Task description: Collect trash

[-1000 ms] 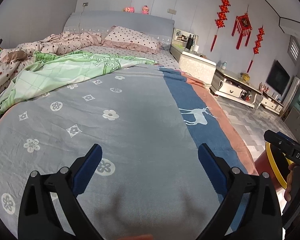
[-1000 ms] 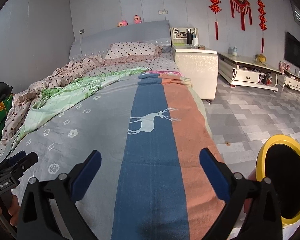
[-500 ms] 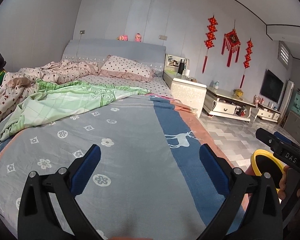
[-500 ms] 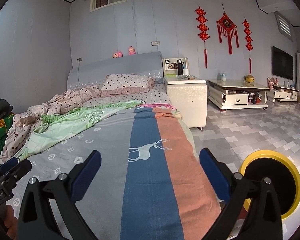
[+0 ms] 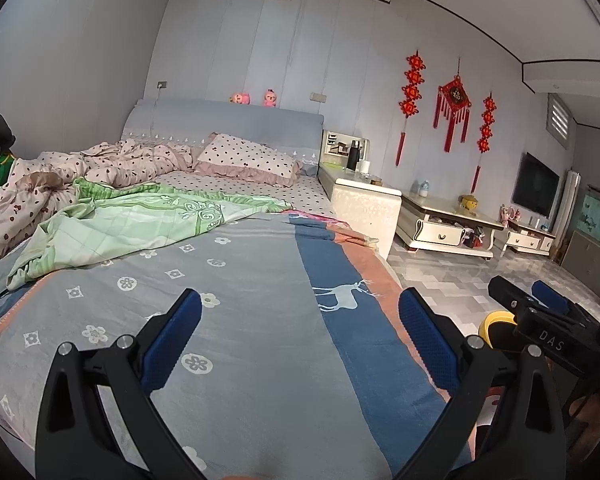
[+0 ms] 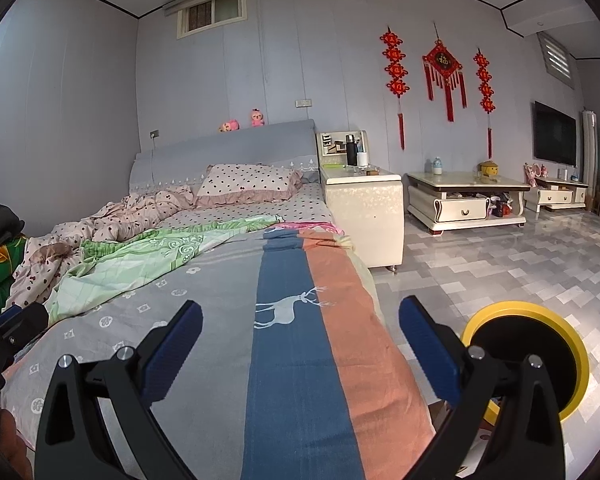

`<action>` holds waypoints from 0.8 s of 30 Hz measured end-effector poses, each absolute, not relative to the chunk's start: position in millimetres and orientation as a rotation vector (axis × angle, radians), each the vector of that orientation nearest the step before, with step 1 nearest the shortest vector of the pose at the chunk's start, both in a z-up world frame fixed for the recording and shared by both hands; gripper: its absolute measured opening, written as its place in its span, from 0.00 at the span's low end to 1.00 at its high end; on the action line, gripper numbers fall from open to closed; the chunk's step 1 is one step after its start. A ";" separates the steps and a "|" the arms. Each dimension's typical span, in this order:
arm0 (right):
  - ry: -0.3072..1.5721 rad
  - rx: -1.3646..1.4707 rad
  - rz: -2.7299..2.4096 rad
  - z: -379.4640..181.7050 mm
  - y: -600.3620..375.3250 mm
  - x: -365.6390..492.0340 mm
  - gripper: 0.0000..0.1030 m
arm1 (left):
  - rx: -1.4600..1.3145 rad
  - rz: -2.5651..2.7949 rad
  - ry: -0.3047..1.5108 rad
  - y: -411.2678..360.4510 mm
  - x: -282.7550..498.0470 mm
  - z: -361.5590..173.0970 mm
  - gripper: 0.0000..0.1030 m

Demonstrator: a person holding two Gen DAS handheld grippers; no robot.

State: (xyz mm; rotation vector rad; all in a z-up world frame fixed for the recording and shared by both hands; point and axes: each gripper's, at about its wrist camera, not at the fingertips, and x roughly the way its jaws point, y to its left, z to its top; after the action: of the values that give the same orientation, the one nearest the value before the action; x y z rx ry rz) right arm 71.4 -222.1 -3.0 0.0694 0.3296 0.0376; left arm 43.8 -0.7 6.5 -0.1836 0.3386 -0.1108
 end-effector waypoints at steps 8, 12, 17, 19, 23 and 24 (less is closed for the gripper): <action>0.339 0.070 0.039 -8.0 -215.9 70.6 0.92 | -0.192 -0.130 0.334 -5.3 34.2 7.0 0.92; 0.340 0.068 0.035 -9.3 -217.3 70.4 0.92 | -0.194 -0.131 0.335 -4.7 33.7 5.9 0.92; 0.347 0.072 0.035 -10.3 -217.3 71.9 0.92 | -0.194 -0.136 0.334 -5.5 33.0 4.8 0.92; 0.351 0.075 0.036 -11.8 -217.5 72.2 0.92 | -0.193 -0.135 0.336 -5.6 33.9 3.8 0.92; 0.356 0.076 0.032 -13.1 -218.6 73.7 0.92 | -0.198 -0.138 0.342 -6.2 34.6 1.5 0.92; 0.357 0.077 0.031 -13.5 -218.6 73.9 0.92 | -0.199 -0.138 0.343 -5.7 35.1 1.4 0.92</action>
State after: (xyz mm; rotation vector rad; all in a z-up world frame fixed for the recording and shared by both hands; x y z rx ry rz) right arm 73.9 -218.6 -13.5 0.0768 0.3572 0.0308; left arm 35.1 -5.7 1.4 -0.1988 0.3428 -0.1378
